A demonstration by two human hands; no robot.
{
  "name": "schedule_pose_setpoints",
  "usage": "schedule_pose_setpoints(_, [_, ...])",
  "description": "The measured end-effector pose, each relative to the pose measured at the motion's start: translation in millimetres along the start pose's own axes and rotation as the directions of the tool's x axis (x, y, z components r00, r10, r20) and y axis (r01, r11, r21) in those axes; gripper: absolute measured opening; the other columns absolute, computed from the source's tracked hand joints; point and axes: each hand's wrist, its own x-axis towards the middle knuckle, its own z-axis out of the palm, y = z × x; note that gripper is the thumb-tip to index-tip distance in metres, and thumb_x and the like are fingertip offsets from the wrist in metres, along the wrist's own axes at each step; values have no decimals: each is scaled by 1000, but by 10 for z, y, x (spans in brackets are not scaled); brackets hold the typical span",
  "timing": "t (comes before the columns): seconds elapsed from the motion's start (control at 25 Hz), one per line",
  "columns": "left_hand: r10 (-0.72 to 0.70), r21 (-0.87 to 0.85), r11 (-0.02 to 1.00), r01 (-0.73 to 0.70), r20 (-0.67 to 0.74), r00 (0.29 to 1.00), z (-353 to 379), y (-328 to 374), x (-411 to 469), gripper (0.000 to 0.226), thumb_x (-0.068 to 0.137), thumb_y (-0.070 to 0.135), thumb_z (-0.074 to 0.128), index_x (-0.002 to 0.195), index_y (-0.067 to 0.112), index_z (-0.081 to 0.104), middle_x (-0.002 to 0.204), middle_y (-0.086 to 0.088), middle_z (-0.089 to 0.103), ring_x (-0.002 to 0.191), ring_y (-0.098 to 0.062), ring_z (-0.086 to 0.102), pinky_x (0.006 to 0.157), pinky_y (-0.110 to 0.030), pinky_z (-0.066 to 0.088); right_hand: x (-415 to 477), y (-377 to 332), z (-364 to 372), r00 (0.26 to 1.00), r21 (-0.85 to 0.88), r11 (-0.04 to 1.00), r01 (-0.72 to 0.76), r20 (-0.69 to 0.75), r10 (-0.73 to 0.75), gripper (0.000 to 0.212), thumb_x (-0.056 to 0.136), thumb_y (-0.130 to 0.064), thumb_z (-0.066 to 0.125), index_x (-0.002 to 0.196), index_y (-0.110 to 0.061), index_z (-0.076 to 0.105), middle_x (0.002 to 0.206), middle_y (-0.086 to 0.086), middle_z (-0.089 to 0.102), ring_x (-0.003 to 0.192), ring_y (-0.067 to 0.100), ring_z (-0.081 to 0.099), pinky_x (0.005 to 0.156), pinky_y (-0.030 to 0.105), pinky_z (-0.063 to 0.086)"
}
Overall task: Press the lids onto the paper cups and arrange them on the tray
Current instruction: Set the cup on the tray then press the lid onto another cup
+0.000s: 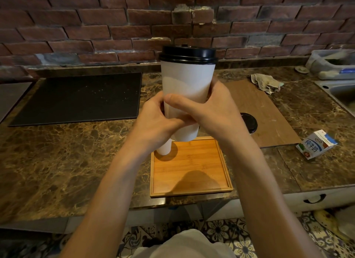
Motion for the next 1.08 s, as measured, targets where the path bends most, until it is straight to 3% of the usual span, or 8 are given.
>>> schedule_pose_setpoints(0.12, [-16,-4,1000,15,-15,1000,1,2,6,44,67,22,81,95,40,52,94,13,64,81,13,62,58,-2,47,-14,-16,16,999,34,999,27,-42,-25,67,70,-41,83,124,-19,51,109,-6,62,98,8,63,77,30,60])
schedule_pose_setpoints(0.24, [5,-32,999,-5,3,1000,-6,44,-5,42,69,25,81,99,39,55,90,17,68,86,10,63,59,-3,47,-3,-28,-19,997,69,996,57,-48,-54,65,70,-40,84,124,-21,53,107,-10,62,96,7,64,76,27,59])
schedule_pose_setpoints(0.36, [8,-86,996,-4,51,999,-35,98,-13,46,65,36,81,105,34,58,91,22,69,88,7,64,59,-5,48,5,-9,-57,998,156,986,61,-18,-59,59,71,-37,84,121,-23,55,103,-10,64,94,5,66,74,22,59])
schedule_pose_setpoints(0.52, [-7,-121,992,21,122,993,-63,113,-7,53,66,33,82,114,24,60,97,15,70,93,0,66,64,-9,50,17,20,-101,995,216,975,51,70,-68,51,72,-32,81,116,-25,57,103,-9,66,94,4,67,72,19,57])
schedule_pose_setpoints(0.68, [-14,-160,986,41,168,986,-77,107,-9,48,68,30,79,112,25,62,101,9,71,97,-8,67,71,-13,52,28,26,-138,989,250,968,39,129,-73,52,70,-32,77,118,-22,58,105,-6,67,96,7,68,71,19,56])
schedule_pose_setpoints(0.88, [-7,-226,972,66,256,967,-94,99,-30,38,65,33,76,102,34,67,100,9,72,97,-8,67,73,-16,53,53,90,-167,979,309,951,-25,202,-40,58,72,-27,73,125,-10,56,114,10,67,105,23,67,83,33,57])
schedule_pose_setpoints(1.08, [2,-225,973,47,211,977,-77,81,-24,40,66,32,78,104,31,65,99,9,72,97,-8,67,72,-16,53,53,50,-168,976,227,974,-7,213,-42,56,72,-33,73,123,-17,57,110,2,67,100,15,68,77,25,56])
